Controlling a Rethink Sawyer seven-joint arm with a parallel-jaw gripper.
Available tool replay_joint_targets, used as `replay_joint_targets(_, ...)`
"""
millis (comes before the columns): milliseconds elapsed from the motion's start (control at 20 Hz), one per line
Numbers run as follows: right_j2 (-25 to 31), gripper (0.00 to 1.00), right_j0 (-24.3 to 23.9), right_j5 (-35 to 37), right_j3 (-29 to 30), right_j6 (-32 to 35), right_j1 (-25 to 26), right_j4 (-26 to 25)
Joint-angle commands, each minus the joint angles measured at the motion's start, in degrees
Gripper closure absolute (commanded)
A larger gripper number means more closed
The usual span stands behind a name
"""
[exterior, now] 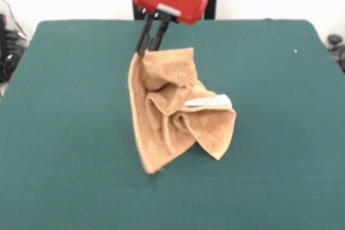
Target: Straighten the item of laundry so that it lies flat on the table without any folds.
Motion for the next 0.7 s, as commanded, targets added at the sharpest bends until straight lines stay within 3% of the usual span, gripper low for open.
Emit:
replay_joint_targets(50, -13.4, 1.0, 10.4, 6.5, -4.6, 16.6, 4.2, -1.2)
replay_joint_targets(300, -14.7, 1.0, 12.4, 12.7, -1.7, 13.6, -1.0, 0.8)
replay_joint_targets(500, -11.3, 1.0, 11.0, 21.0, 2.0, 10.6, -6.0, 3.3)
replay_joint_targets(700, -10.4, 1.0, 10.5, 21.7, 2.9, 11.9, -7.2, 3.5)
